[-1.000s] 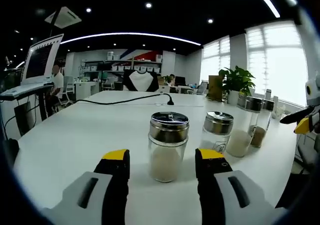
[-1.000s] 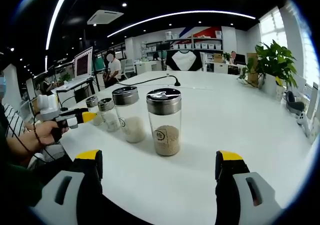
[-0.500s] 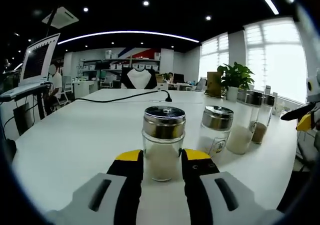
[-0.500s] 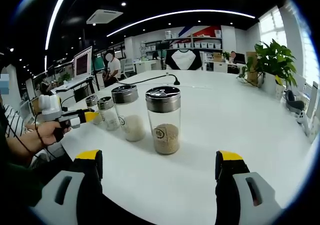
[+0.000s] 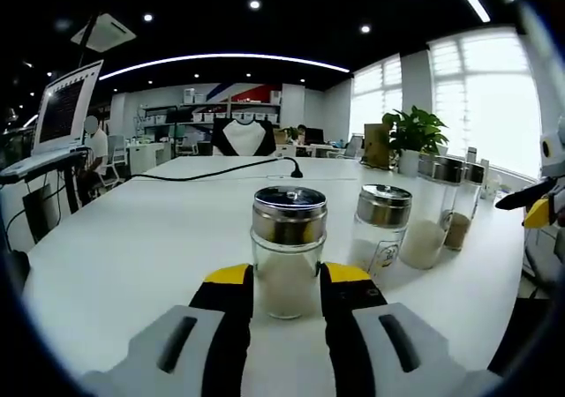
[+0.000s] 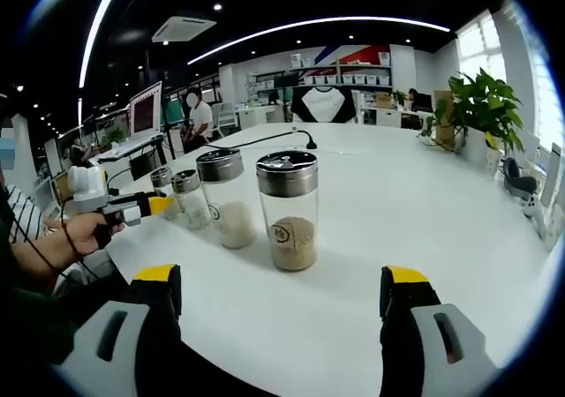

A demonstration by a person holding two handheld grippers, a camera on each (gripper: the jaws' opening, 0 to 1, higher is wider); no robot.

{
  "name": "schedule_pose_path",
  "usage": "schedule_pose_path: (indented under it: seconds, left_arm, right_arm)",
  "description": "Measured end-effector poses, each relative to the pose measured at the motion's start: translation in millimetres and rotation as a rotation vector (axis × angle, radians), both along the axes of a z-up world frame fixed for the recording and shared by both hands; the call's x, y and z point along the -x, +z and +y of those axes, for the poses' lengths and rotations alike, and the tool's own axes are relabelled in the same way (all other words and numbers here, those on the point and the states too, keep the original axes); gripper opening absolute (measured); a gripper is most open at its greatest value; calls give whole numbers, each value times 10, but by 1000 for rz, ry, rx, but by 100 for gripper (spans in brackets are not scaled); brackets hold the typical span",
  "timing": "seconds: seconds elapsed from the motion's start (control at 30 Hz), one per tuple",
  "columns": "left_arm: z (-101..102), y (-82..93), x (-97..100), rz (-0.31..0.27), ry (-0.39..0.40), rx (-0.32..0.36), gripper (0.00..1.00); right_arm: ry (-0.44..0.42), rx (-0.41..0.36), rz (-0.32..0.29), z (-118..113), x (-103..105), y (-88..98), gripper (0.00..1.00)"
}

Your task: Rotate the seasoning bottle until the label or dispensing opening points toward the visible target arrow and the bottle remains upright within the marked orientation range

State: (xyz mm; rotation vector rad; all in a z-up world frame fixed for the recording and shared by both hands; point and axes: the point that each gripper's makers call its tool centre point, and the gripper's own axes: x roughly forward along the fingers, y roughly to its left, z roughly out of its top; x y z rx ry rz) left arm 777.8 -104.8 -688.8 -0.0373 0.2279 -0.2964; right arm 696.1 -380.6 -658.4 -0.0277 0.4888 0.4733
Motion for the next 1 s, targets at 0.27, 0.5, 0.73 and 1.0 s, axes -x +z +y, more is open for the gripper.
schedule_pose_path:
  seconds: [0.27,0.5,0.73,1.0]
  left_arm:
    - [-1,2,6,0,-19,-5,31]
    - [4,6,7,0,-50,-8,31]
    - [3,-2,15,1,-96,-30,31]
    - [38,-43,41,15,-144,-23,30]
  right_arm:
    - [-9,2,-6,-18,-4,15,96]
    - [-2,3,-8,-12,-5,6,95]
    - [-2,-1,-9,-13,-12,5,95]
    - [-2,-3,-6,-24,-17,-6,95]
